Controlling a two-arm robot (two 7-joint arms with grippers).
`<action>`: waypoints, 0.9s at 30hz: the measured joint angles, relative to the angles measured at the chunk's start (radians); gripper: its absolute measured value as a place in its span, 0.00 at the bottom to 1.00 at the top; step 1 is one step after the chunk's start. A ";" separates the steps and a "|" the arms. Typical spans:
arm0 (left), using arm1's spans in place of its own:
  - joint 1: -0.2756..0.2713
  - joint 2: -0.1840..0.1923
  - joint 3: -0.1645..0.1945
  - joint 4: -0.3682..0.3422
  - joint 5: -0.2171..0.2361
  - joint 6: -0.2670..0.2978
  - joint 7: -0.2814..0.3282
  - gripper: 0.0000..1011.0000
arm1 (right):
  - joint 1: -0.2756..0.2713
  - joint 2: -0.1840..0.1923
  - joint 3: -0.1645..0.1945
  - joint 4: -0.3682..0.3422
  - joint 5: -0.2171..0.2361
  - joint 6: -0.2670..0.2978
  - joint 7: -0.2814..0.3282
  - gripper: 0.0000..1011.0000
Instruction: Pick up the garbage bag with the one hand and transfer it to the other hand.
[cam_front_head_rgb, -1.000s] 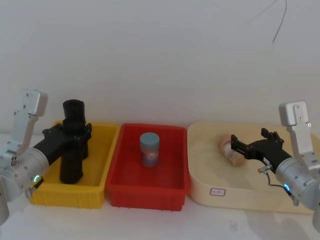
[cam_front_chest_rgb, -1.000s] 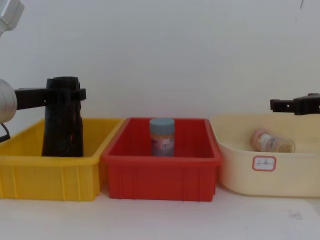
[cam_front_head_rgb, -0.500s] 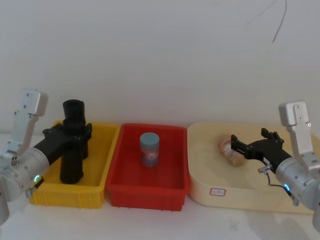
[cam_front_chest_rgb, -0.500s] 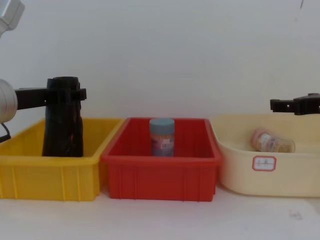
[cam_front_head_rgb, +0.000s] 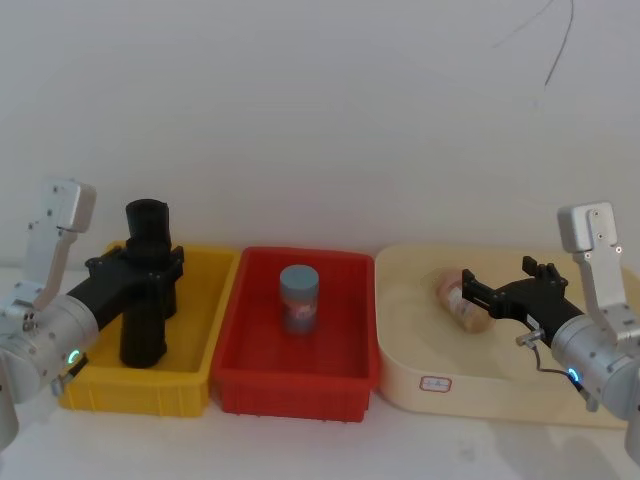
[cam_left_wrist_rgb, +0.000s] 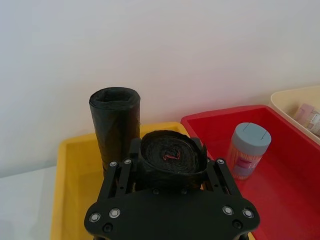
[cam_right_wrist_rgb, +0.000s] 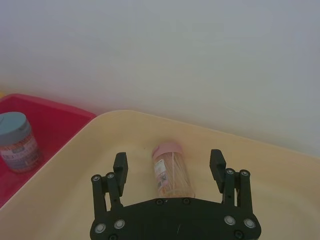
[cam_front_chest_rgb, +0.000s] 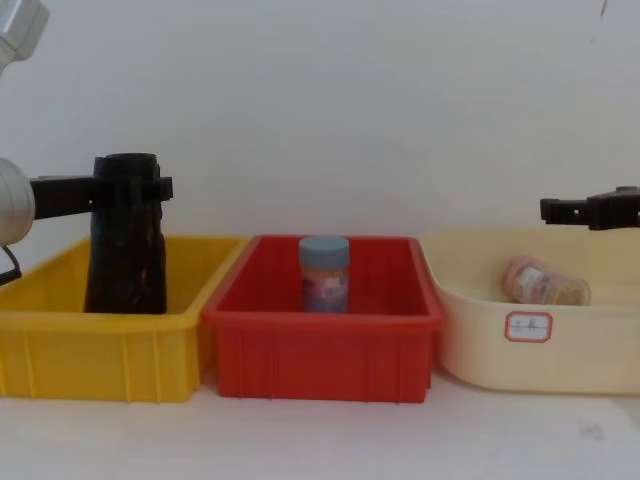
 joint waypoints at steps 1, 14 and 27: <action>0.000 0.000 0.000 0.000 0.000 0.000 0.000 0.56 | 0.000 0.000 0.000 0.000 0.000 0.000 0.000 0.99; 0.000 0.000 0.000 0.000 0.000 0.000 0.000 0.56 | 0.000 0.000 0.000 0.000 0.000 0.000 0.000 0.99; 0.000 0.000 0.000 0.000 0.000 0.000 0.000 0.56 | 0.000 0.000 0.000 0.000 0.000 0.000 0.000 0.99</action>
